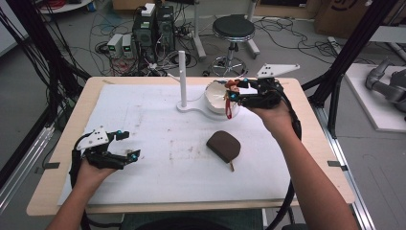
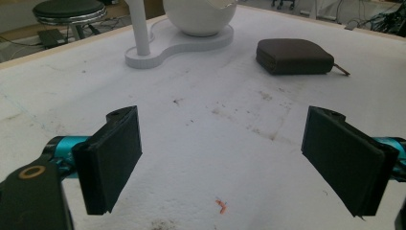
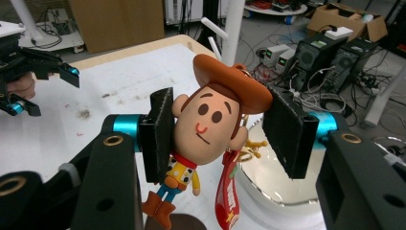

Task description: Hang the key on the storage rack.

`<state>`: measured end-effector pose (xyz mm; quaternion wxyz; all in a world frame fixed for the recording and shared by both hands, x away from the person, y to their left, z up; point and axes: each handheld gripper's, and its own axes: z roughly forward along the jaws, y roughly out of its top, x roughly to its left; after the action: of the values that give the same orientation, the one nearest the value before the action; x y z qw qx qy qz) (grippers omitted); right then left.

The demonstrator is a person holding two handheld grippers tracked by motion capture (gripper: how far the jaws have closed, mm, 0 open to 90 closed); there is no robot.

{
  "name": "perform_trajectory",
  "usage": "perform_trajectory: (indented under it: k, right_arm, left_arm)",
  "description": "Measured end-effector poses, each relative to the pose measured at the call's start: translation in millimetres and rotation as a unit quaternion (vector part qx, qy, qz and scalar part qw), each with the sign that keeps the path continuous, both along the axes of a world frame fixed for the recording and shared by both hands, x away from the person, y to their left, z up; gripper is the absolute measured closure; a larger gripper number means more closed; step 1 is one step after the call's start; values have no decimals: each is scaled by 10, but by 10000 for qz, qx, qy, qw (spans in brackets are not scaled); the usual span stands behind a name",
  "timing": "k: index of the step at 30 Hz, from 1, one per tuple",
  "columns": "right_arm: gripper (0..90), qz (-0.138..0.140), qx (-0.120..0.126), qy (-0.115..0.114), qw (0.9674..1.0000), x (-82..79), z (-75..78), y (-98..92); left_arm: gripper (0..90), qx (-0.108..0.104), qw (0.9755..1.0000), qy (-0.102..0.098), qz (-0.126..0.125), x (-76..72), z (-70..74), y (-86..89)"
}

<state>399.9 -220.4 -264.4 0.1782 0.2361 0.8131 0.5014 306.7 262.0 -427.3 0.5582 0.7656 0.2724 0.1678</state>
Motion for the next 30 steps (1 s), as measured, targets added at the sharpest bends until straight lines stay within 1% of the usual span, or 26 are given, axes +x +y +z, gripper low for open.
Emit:
perform_trajectory:
  k: [1, 5, 6, 7, 16, 21, 24, 28, 30]
  right_arm:
    - [468, 0, 0, 0, 10000, 0, 0, 0]
    - [468, 91, -1, -53, 9999, 43, 52, 103]
    - [468, 146, -27, -74, 9999, 67, 81, 157]
    - [468, 146, -27, -74, 9999, 67, 81, 157]
    - [468, 334, -191, -185, 9991, 161, 224, 433]
    - [468, 389, -235, -211, 9987, 226, 254, 561]
    - [469, 470, -253, -243, 9983, 264, 288, 653]
    - [469, 511, -281, -295, 9979, 292, 314, 722]
    - [469, 515, -318, -283, 9978, 312, 326, 763]
  left_arm:
    - [136, -13, 10000, -16, 6, -4, 3, 9]
    - [136, -15, 10000, -23, 16, -16, 5, 25]
    - [136, -8, 10000, -22, 14, -18, 6, 26]
    - [136, -14, 10000, -24, 16, -18, 7, 25]
    - [136, 1, 10000, -23, -23, -6, 9, 2]
    - [136, 3, 10000, -31, -33, -2, 10, -7]
    - [136, 0, 10000, -29, -34, 1, 10, -7]
    - [136, -1, 10000, -29, -32, 2, 10, -9]
    - [136, 7, 10000, -34, -37, 3, 8, -10]
